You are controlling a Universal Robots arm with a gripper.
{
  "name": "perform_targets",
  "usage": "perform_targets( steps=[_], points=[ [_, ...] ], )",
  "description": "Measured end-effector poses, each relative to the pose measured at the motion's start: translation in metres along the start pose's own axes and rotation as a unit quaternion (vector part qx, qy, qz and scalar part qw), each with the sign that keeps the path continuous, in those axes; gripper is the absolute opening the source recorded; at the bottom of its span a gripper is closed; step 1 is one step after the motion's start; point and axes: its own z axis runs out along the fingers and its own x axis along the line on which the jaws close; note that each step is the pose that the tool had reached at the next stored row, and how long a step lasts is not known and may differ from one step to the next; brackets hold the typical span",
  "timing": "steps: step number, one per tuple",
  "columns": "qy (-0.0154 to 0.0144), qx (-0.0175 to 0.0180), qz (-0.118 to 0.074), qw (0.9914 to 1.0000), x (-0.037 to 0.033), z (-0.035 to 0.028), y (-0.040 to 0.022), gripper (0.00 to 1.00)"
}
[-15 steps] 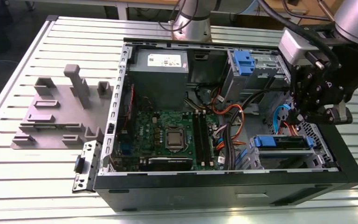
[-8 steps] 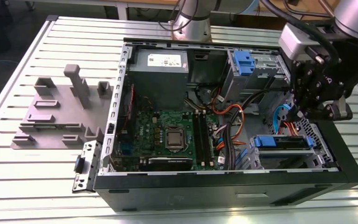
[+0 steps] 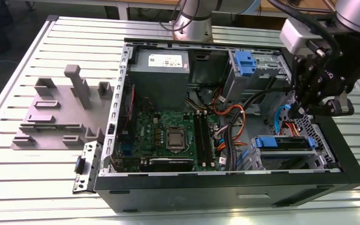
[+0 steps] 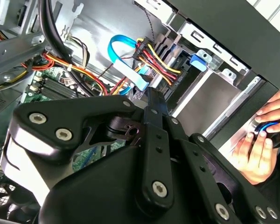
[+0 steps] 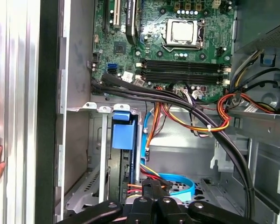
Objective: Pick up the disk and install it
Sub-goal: 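Insert the second disk wire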
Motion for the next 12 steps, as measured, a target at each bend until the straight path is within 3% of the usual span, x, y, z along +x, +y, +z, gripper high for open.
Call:
perform_targets(
  steps=[12],
  points=[
    [0.0, 0.0, 0.0, 1.0, -0.0088, -0.0064, 0.0002, 0.11]
  ],
)
